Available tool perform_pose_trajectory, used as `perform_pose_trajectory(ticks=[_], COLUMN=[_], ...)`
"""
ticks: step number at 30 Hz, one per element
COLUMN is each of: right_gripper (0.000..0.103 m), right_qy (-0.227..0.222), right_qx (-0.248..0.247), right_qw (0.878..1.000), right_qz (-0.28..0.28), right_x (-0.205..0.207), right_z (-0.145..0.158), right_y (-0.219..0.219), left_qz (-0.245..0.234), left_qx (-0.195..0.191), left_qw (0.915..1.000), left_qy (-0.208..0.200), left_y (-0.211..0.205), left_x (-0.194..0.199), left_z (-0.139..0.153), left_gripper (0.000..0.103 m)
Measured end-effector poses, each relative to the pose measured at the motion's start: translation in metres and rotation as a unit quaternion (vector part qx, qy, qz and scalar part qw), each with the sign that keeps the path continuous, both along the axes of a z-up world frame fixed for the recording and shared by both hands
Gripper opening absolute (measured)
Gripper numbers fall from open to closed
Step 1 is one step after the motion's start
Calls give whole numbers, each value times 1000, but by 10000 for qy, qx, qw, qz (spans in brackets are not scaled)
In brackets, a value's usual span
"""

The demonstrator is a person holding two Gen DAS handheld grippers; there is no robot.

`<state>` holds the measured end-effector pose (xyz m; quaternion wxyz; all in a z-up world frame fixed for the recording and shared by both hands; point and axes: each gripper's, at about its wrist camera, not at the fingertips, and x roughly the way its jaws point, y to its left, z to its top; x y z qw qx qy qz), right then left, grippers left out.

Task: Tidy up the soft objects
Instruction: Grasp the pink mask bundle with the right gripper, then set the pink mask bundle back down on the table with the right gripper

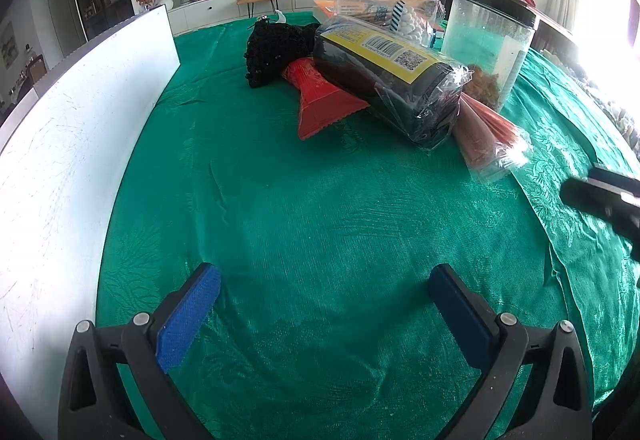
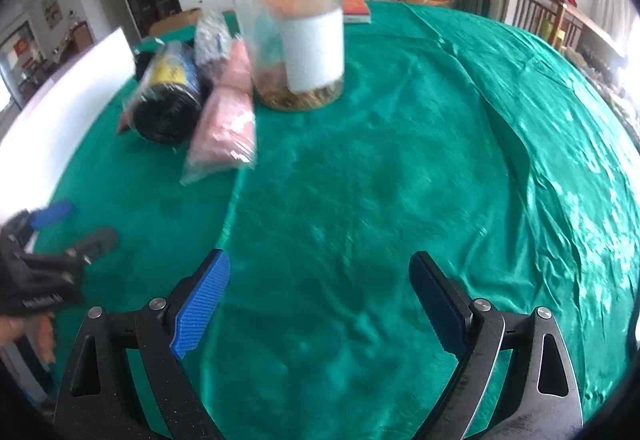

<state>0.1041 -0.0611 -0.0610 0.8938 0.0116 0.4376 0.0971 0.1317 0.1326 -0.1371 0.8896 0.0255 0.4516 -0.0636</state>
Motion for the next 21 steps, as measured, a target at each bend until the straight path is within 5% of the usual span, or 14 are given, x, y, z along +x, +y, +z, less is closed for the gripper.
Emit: perform_pose_trajectory(ticks=[6, 7, 8, 10, 17, 21], right_gripper=[85, 71, 45, 41, 38, 38], right_qy=[-20, 9, 76, 72, 427, 583], right_qx=[-1022, -1100, -1043, -847, -617, -504], right_qw=[9931, 9919, 9921, 9946, 9941, 9969], right_qz=[581, 632, 692, 588, 780, 162], right_x=[64, 69, 72, 69, -35, -101], right_z=[-4, -9, -14, -15, -8, -10], right_y=[67, 72, 75, 70, 27, -27], left_qz=[1, 1, 1, 1, 3, 4], left_qx=[2, 0, -1, -1, 3, 0], left_qw=[10000, 10000, 10000, 10000, 10000, 10000], left_qy=[-1, -1, 0, -1, -2, -2], left_y=[0, 0, 0, 0, 0, 0], left_x=[0, 0, 0, 0, 0, 0], left_z=[0, 0, 0, 0, 0, 0], left_gripper=[103, 103, 103, 103, 103, 103])
